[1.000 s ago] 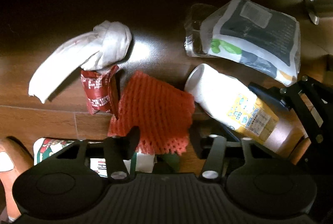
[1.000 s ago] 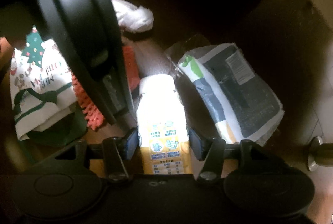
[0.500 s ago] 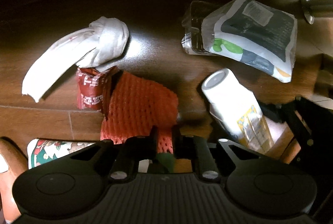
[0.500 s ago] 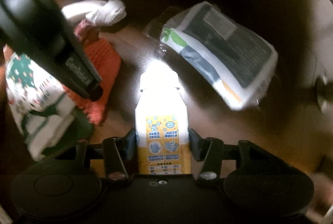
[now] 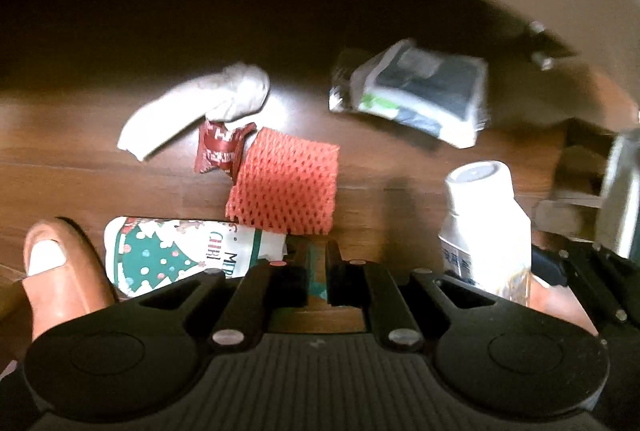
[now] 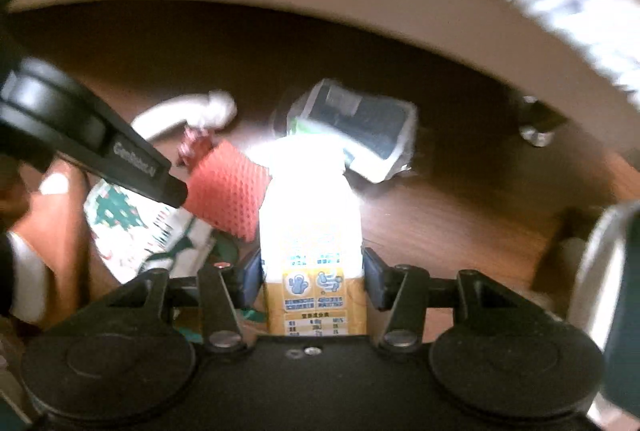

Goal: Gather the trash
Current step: 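Grasp the yellow-white drink bottle with the right tool and lift it, then grasp the white knotted cloth and red wrapper with the left tool while the right tool holds the bottle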

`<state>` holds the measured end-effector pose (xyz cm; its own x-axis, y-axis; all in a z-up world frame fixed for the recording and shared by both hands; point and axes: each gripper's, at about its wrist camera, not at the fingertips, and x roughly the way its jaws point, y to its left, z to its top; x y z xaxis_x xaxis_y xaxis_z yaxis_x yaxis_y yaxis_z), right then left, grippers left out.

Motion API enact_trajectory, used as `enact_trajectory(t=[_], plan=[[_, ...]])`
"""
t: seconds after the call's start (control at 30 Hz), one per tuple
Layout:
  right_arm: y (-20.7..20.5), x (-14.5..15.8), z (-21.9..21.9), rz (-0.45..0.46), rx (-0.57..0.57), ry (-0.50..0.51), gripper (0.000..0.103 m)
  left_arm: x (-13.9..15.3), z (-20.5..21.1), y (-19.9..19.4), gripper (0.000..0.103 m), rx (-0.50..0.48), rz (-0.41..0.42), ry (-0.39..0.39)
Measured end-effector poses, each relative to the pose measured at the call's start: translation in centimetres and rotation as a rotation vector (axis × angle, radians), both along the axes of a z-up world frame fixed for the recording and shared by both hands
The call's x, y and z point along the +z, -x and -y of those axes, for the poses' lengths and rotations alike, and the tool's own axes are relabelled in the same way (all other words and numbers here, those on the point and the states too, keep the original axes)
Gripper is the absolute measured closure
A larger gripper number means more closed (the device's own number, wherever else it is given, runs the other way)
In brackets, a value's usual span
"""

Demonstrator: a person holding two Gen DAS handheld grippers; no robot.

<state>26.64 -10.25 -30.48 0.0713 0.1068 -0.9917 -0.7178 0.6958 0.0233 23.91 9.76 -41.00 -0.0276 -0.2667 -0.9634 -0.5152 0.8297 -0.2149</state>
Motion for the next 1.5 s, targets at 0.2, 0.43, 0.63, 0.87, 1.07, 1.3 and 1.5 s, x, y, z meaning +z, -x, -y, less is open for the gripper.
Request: enact_trajectory(t=[0.2,0.43,0.63,0.87,1.07,1.3,1.5], plan=[[1.3,7.5,0.6,0.026,-0.139,-0.107,0.053,3.8,-0.6,-0.1,0.096,-0.043,0.096,-0.048],[0.7,9.6,1.4,0.036,-0.214,-0.204,0.052,3.3,-3.1,0.1,0.092,-0.069,0.117,-0.088],[-1.6,7.0,0.4,-0.005,-0.202,-0.202,0.052,1.3,-4.3,-1.9,0.019,-0.196,0.112,-0.177],[-2.4,4.7,0.1,-0.080,-0.216,-0.179,0.052,-3.3,-2.2,-3.8,0.019,-0.621,0.139,-0.238],[-1.9,3.1,-0.8,-0.138,-0.212,-0.163,0.052,-7.0,-1.9,-3.7,0.019,-0.795,0.135,-0.222],[-1.6,1.9,-1.2,-0.177,-0.208,-0.132,0.052,-10.0,-1.5,-3.5,0.019,-0.924,0.127,-0.233],[-1.5,1.5,-1.4,-0.194,-0.213,-0.115,0.052,-12.4,-1.6,-4.1,0.019,-0.929,0.094,-0.222]])
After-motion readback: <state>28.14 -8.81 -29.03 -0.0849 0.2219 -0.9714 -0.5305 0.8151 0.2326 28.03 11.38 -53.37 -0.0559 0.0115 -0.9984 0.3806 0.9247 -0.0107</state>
